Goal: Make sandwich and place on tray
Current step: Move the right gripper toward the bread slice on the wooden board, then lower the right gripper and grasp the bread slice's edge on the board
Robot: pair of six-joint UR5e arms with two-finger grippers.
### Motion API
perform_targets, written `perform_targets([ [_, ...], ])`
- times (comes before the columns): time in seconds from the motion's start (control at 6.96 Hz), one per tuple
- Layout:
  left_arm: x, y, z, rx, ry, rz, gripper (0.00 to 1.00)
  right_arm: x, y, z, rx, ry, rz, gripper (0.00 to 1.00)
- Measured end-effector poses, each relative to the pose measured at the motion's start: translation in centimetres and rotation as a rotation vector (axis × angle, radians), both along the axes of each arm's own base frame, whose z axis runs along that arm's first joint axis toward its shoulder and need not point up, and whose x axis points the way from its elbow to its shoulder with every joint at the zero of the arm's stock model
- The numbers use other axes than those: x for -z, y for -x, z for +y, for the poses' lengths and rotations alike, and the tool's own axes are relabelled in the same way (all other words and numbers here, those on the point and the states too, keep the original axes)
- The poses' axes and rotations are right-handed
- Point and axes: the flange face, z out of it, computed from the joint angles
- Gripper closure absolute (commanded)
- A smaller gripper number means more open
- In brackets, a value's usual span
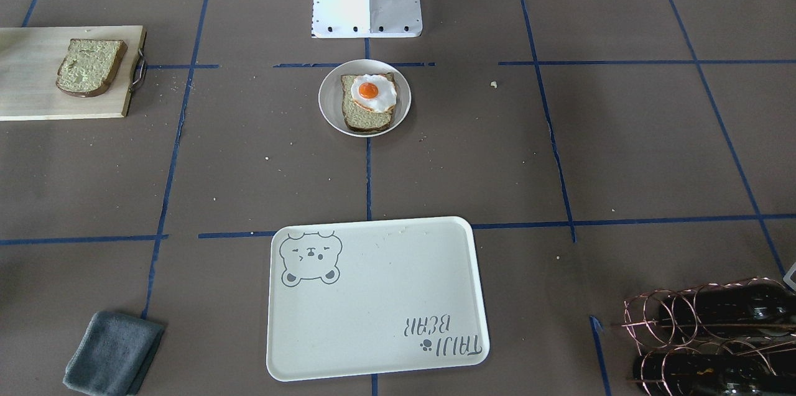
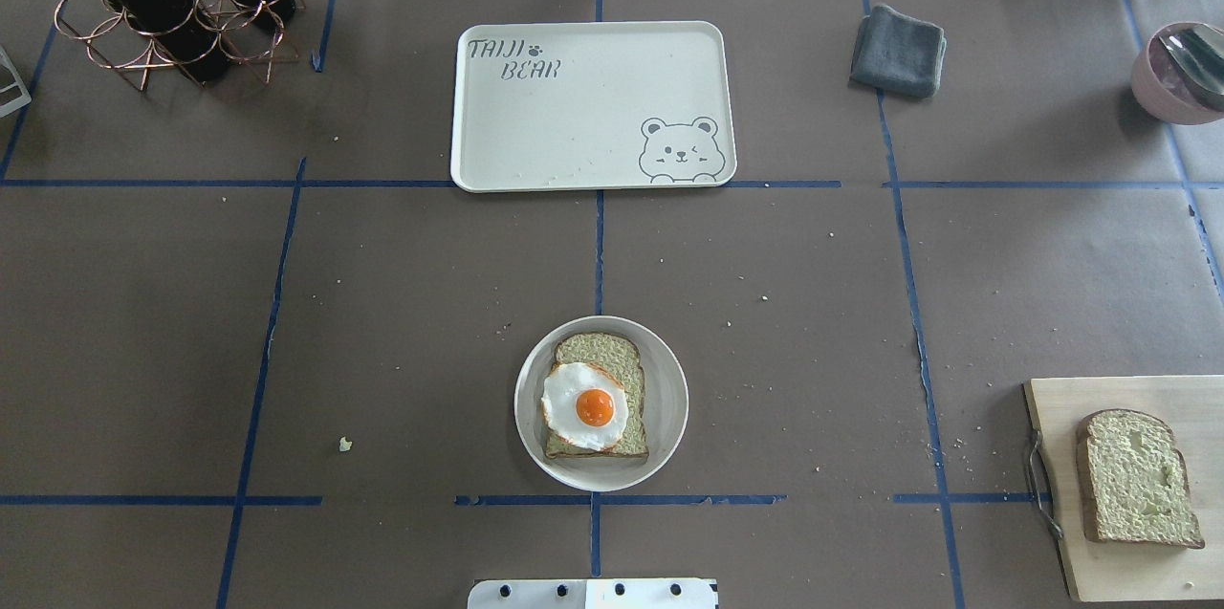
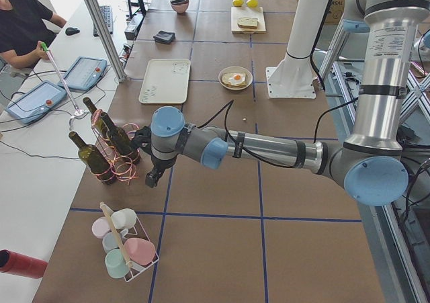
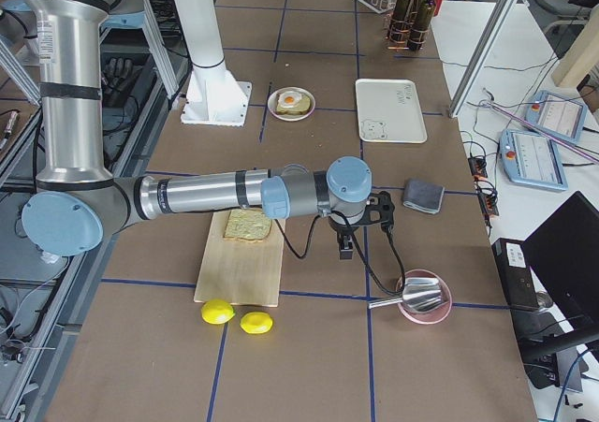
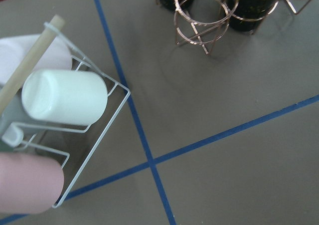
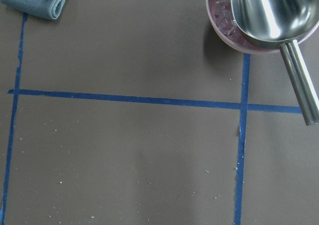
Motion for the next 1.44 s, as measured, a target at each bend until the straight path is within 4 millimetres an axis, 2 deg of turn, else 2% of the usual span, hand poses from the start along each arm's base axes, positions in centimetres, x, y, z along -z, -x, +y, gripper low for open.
perform_targets([
  [0.43, 2.8, -5.1, -1.5, -0.038, -0.014, 0.03, 0.0, 2.6, 5.2, 0.1, 0.048, 0.056, -0.062, 0.0],
  [0.58, 4.4, -7.1, -1.3, -0.006, 0.035, 0.063, 0.0, 3.3, 6.8, 0.8, 0.039, 0.079, -0.035, 0.0],
  [0.72, 6.3, -9.2, -0.8, 0.021, 0.079, 0.095, 0.0, 3.4, 8.3, 2.5, 0.019, 0.088, -0.001, 0.0],
  [0.86, 8.0, -11.2, -0.4, 0.039, 0.118, 0.125, 0.0, 2.7, 9.9, 4.9, -0.018, 0.095, 0.012, 0.0],
  [1.15, 11.3, -15.0, 0.7, 0.075, 0.189, 0.187, 0.0, 0.4, 12.3, 10.9, -0.093, 0.122, -0.014, 0.02],
  [1.44, 13.9, -18.5, 2.2, 0.087, 0.229, 0.252, 0.0, -2.3, 13.8, 17.0, -0.108, 0.138, 0.0, 0.04],
])
